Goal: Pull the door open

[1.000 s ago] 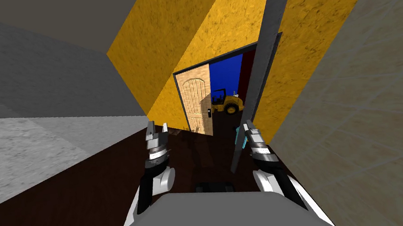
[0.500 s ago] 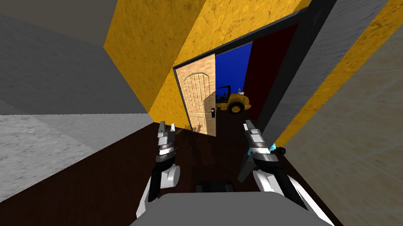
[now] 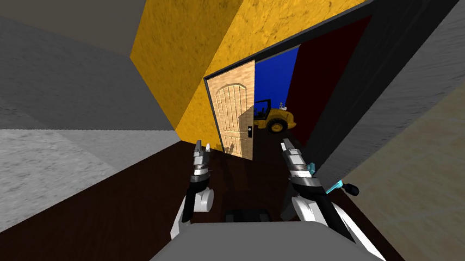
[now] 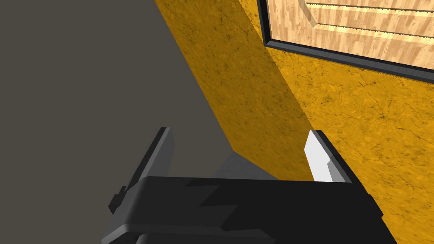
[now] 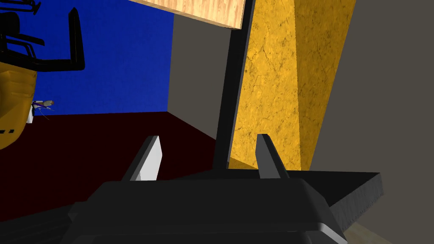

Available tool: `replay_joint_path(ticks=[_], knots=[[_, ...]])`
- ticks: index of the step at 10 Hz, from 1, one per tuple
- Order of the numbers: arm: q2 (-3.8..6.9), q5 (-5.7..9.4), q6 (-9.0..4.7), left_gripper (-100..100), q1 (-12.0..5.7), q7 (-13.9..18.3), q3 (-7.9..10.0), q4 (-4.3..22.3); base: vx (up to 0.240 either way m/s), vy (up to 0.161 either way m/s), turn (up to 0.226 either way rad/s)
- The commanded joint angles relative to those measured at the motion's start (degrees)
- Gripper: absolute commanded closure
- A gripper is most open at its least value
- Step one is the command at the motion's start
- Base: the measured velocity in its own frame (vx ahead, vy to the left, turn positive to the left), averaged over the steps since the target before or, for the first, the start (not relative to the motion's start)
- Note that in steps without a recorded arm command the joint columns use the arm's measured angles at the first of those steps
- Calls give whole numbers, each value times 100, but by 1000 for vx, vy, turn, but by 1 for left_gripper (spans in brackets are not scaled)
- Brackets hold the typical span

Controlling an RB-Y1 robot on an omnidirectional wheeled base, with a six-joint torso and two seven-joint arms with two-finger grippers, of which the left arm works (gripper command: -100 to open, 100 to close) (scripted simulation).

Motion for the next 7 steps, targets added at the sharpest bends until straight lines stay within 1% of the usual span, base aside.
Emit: replay_joint_path(ticks=[1, 2, 3, 4, 6, 7], knots=[[38, 30, 13, -100, -91, 5, -181, 231, 118, 26, 105], [51, 42, 28, -100, -138, 5, -246, 321, 118, 27, 94], [78, 66, 57, -100, -231, 5, -374, 500, 136, 40, 134], [88, 80, 72, -100, -281, 5, -443, 596, 136, 54, 98], [109, 107, 104, -100, -384, 5, -586, 793, 89, 37, 56], [129, 134, 136, -100, -487, 6, -729, 990, 115, 32, 142]])
